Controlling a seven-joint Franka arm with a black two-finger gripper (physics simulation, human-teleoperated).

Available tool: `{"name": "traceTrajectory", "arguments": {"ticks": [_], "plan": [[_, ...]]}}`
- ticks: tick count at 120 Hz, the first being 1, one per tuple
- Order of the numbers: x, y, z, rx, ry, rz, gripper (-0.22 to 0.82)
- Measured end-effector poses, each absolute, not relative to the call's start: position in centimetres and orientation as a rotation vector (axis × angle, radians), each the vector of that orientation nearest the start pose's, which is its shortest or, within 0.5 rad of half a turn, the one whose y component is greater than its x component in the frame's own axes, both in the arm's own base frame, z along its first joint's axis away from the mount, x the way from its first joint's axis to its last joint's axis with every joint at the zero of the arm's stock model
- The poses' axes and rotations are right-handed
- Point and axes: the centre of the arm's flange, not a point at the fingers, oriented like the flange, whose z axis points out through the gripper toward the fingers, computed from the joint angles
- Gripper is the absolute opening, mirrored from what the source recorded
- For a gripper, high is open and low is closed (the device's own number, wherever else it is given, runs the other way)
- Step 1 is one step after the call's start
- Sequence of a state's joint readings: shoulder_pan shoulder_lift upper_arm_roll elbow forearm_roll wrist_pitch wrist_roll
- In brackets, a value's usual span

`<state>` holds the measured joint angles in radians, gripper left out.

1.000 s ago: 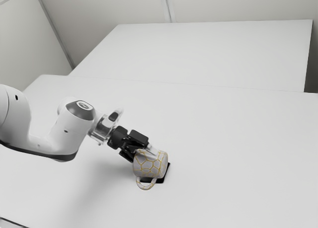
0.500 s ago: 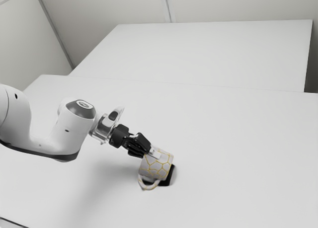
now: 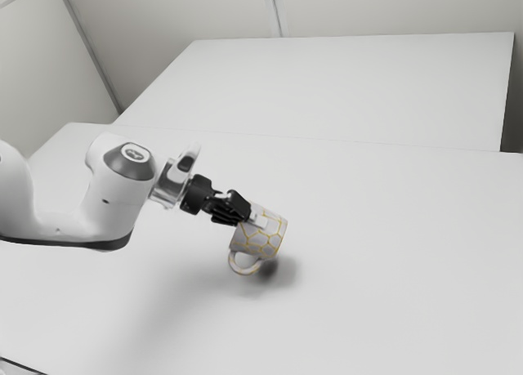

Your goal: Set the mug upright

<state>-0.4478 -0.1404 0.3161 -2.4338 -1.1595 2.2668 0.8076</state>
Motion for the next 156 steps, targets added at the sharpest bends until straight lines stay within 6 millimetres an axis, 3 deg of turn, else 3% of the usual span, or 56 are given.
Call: {"name": "traceTrajectory", "arguments": {"ticks": [30,48,76,94,116,156], "plan": [[48.5,-8.6,39.8,2.676,-0.312,0.345,-0.18],[48.7,-8.8,40.2,2.873,-0.266,0.326,-0.18],[48.6,-9.2,39.1,3.026,0.076,0.252,-0.18],[49.8,-9.3,38.8,3.07,0.328,0.184,-0.18],[50.6,-9.1,37.0,3.097,0.598,0.087,-0.18],[52.8,-8.1,35.6,3.138,0.924,0.035,-0.18]]}}
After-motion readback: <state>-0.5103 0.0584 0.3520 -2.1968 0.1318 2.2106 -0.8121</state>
